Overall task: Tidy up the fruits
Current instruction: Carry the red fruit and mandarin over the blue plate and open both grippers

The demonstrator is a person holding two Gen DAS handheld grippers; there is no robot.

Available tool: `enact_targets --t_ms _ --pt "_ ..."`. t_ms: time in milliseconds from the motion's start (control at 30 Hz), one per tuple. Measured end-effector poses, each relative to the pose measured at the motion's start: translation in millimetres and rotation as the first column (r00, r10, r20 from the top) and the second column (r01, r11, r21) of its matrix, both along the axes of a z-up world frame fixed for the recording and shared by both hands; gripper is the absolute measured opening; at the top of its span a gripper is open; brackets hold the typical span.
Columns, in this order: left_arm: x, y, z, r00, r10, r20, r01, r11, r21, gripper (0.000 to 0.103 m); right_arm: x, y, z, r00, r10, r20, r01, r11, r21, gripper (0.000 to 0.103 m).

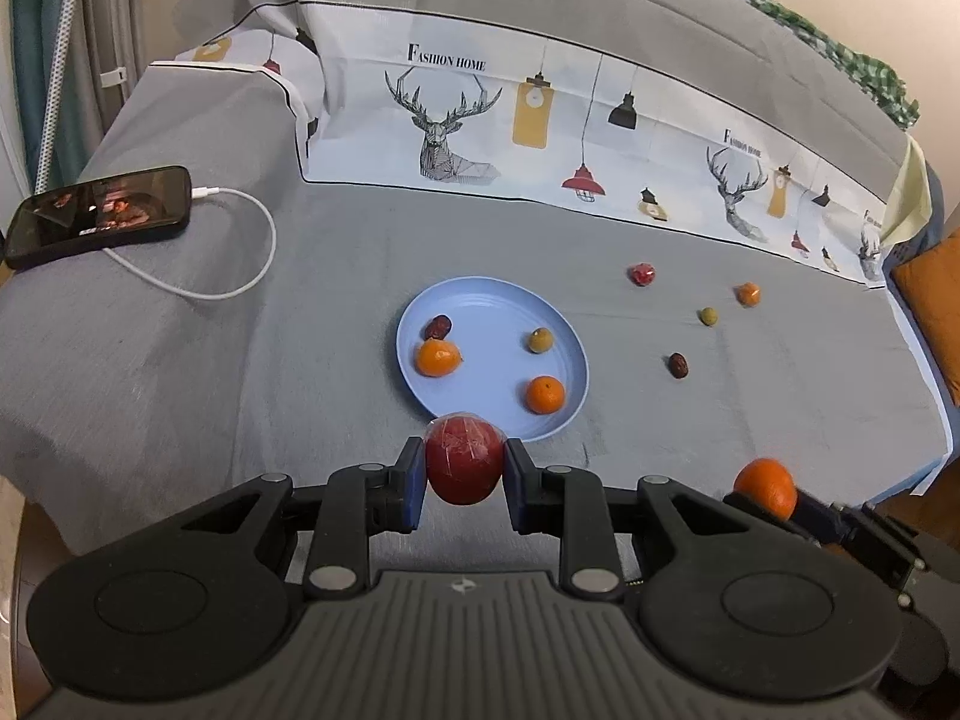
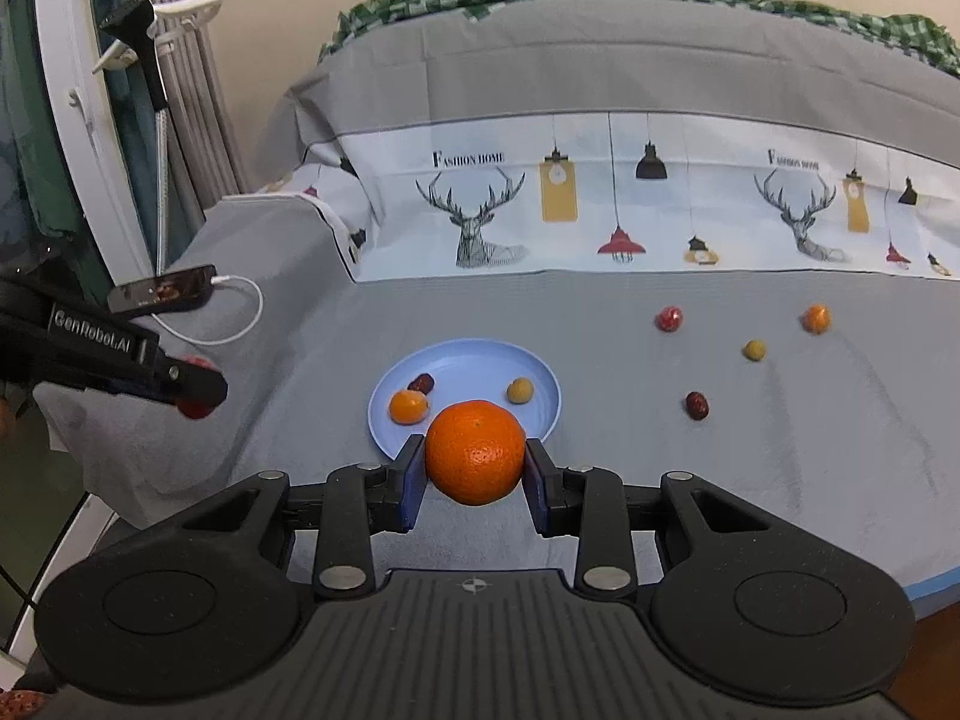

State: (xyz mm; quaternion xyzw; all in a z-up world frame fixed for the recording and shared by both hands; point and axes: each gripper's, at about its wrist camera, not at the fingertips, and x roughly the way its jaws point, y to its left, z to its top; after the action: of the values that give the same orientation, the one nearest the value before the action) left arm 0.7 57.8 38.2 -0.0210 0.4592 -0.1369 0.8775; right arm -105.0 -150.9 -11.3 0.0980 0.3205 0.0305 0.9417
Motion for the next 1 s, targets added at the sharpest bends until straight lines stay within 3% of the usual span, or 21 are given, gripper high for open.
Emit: enact_targets --t_ms 267,700,1000 --pt "43.2 -13.5 -19.2 1.000 -0.006 -0.015 0.006 1.000 0.023 0.030 42.0 4.6 -22.6 0.998 0.032 -0.060 -0.032 0.999 -0.002 0.035" --pt "125.6 -56.8 -96.7 0.992 -0.091 -0.086 0.098 0.992 0.080 0.030 146.5 8.8 -78.3 0.993 0.045 -0.105 -0.049 0.998 -0.040 0.035" --pt "173.3 -72.9 -136.0 0.987 -0.098 -0.126 0.116 0.984 0.139 0.030 190.2 7.4 -109.5 0.988 0.071 -0.139 -0.080 0.995 -0.062 0.035"
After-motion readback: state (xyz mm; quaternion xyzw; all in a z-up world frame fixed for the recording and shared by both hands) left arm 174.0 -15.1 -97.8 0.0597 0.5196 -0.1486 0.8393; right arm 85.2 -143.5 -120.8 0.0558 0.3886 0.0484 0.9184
